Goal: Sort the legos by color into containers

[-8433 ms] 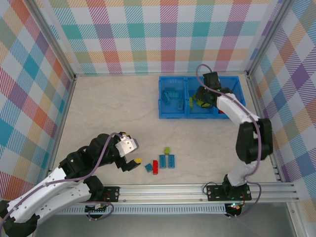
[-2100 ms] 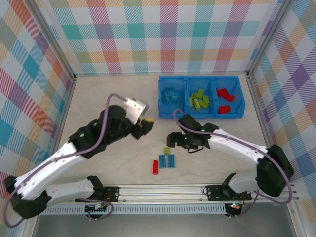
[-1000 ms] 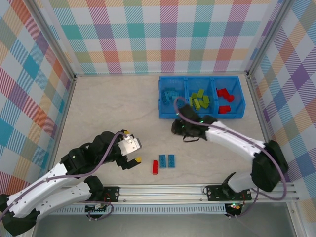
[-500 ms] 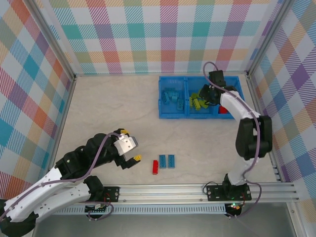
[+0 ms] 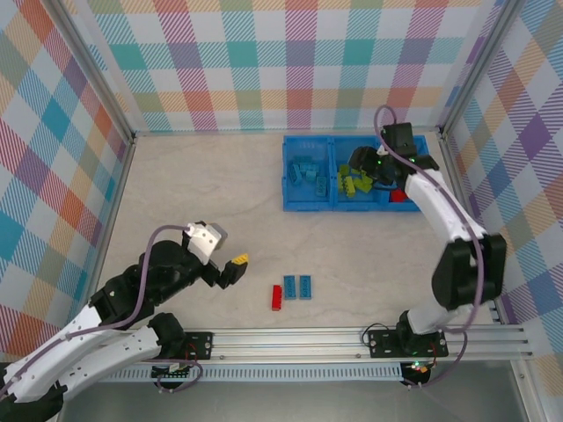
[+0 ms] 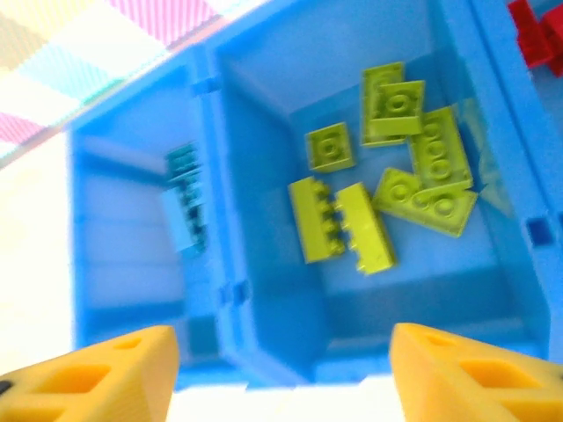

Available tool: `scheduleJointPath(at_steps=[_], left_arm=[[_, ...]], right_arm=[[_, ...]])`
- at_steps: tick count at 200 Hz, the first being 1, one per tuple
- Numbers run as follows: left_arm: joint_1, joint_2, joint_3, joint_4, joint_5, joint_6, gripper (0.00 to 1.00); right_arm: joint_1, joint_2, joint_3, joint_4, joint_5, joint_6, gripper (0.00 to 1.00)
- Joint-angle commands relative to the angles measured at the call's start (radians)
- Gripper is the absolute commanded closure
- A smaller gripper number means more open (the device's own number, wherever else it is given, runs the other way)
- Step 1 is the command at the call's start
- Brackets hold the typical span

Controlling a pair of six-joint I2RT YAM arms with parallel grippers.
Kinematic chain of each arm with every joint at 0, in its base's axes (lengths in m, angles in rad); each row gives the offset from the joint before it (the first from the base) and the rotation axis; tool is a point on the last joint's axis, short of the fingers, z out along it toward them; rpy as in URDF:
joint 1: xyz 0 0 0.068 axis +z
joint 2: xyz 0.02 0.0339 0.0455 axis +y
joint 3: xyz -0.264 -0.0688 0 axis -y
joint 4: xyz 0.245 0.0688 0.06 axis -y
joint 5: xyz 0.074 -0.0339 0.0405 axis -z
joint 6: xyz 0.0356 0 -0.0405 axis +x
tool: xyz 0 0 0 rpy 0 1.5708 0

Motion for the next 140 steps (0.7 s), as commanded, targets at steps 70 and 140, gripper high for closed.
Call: scheduleJointPath(at_steps=[70, 140], left_arm=[[-0.002, 0.25, 0.062, -0.132, -0.049, -0.994, 0.12], [-0.256, 0.627, 0.004, -0.026, 0.14, -1.105, 0.17]], right_arm=[[0.239, -0.269, -0.251, -0.068, -0.205, -0.007, 0.17], [0.264, -0.249, -0.35, -0.046, -0.233, 0.045, 0.04]])
